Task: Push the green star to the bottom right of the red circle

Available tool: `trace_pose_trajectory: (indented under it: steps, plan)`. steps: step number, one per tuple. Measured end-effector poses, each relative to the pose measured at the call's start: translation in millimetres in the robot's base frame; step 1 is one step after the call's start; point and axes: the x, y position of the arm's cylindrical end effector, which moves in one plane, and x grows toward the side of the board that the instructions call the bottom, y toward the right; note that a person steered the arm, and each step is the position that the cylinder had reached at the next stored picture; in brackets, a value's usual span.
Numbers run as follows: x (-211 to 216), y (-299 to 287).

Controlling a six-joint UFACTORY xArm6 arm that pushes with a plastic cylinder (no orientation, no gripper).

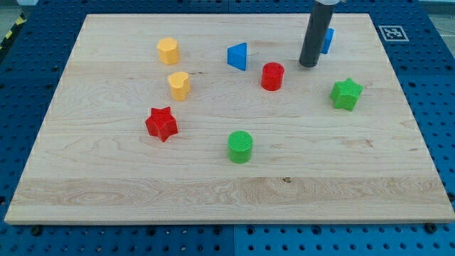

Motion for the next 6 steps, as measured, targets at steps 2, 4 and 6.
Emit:
trace_pose_trajectory:
  steps: [2,4,6]
  plan:
    - [41,0]
    - [48,20]
    - [86,32]
